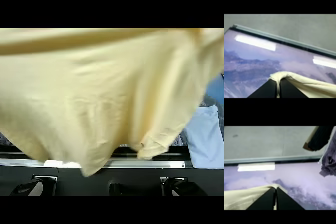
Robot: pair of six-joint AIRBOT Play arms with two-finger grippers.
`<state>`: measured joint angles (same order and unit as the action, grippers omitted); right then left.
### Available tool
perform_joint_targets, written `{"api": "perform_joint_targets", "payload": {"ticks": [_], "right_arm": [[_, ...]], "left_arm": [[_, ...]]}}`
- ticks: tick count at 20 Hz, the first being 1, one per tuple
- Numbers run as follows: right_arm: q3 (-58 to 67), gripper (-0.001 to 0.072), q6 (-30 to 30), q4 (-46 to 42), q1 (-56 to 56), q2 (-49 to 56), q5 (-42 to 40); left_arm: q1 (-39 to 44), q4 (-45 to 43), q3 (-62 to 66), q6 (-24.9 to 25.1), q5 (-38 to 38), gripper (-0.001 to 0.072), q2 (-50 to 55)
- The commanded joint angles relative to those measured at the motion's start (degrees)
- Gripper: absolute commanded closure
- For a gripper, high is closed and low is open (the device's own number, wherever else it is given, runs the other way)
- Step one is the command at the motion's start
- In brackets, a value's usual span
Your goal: Fold the clothes and pants, and hang the long-sleeved shirts on hangers.
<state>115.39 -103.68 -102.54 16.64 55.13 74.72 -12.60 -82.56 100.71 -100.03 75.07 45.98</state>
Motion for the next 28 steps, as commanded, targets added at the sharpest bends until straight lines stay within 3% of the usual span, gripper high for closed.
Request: {"api": "perform_joint_targets", "payload": {"ticks": [1,5,9,11,17,18,19,20,21,22,25,28], "right_arm": [[0.04,0.0688,-1.09,-0.42,-0.02,14.99,-0.28],[0.07,0.0688,-1.73,-0.07,-0.02,36.92,-12.87],[0.07,0.0688,-10.78,0.59,-0.02,51.71,-23.69],[0.07,0.0688,-14.49,3.93,-0.02,55.67,-24.33],[0.07,0.0685,-14.6,11.72,-0.02,60.48,-17.75],[0.09,0.0681,-14.58,12.72,-0.04,60.26,-16.31],[0.09,0.0629,-14.29,13.66,-0.09,59.65,-14.49],[0.11,0.0499,-12.59,14.71,-0.09,58.58,-12.13],[0.11,0.0318,-10.03,14.93,-0.09,57.13,-9.77],[0.11,0.0245,-5.88,14.75,-0.09,55.19,-6.84],[0.07,0.025,5.64,7.96,-0.83,48.37,1.25],[-0.9,0.0284,9.86,16.72,-9.14,41.97,5.2]], "left_arm": [[-0.04,-0.44,-7.98,3.17,-2.45,0.0695,9.11],[0.2,-0.46,-15.5,4.24,-18.12,0.0695,27.1],[0.96,-0.44,-15.32,4.22,-35.45,0.0695,45.07],[1.66,-0.39,-15.32,4.2,-38.18,0.0694,50.6],[4.24,-0.09,-15.32,4.2,-31.98,0.069,57.31],[4.17,0.33,-14.88,3.93,-30.18,0.0663,57.02],[3.78,0.52,-13.42,3.96,-26.82,0.0536,56.76],[3.21,0.44,-11.41,4.11,-22.77,0.0342,56.41],[2.29,0.48,-9.25,4.85,-18.78,0.0183,55.76],[0.9,0.55,-7.72,5.53,-16.0,0.0156,54.18],[-4.22,1.29,-7.61,8.33,-10.78,0.0156,46.27],[-9.07,1.9,-11.5,8.33,-7.21,0.0156,38.62]]}}
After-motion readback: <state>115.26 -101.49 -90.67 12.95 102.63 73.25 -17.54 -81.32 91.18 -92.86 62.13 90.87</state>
